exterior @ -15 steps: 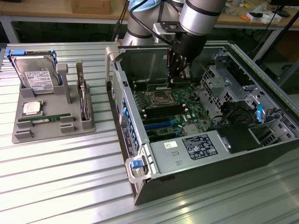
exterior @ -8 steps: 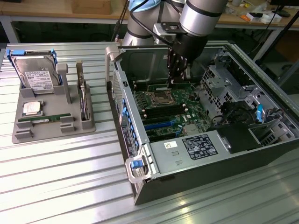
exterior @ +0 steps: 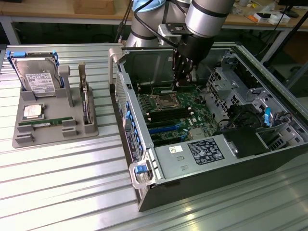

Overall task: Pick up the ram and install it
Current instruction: 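Insert the ram into the slot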

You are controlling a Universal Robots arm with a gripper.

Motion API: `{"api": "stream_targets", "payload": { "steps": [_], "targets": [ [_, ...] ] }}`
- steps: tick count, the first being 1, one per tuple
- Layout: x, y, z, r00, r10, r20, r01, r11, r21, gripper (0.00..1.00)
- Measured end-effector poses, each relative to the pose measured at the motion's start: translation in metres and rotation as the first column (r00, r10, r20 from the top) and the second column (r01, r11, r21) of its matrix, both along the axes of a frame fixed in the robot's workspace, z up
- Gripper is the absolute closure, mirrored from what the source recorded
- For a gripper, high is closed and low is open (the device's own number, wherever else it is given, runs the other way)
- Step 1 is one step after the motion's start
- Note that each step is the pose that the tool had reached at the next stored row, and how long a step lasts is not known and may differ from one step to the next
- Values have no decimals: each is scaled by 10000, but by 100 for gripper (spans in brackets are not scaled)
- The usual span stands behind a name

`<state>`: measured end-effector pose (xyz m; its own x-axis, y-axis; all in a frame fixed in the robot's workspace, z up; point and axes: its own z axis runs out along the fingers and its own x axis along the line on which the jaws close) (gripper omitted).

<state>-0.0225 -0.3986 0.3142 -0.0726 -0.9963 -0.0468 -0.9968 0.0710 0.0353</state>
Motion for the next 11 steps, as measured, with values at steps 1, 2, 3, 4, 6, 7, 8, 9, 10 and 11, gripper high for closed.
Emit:
{"api": "stream_targets", "payload": {
  "steps": [1, 2, 3, 4, 6, 7, 8, 9, 10, 11],
  "targets": [
    [0, 0, 0, 10000, 0, 0, 0, 10000, 0, 87],
    [0, 0, 0, 10000, 0, 0, 0, 10000, 0, 87],
    [0, 0, 1, 10000, 0, -1, 0, 10000, 0, 87],
    [0, -11, 1, 10000, 0, -1, 0, 10000, 44, 87],
    [0, -47, 3, 10000, 0, -1, 0, 9997, 231, 87],
    [-1, -56, 4, 10000, -1, 0, 1, 9996, 283, 87],
    [-1, -57, 5, 10000, -2, 0, 2, 9996, 289, 87],
    [-1, -58, 4, 10000, -2, 0, 2, 9996, 290, 87],
    [0, -57, 4, 10000, 0, 0, 0, 9996, 290, 87],
    [0, -58, 4, 10000, 1, -1, -1, 9997, 252, 87]
  ]
}}
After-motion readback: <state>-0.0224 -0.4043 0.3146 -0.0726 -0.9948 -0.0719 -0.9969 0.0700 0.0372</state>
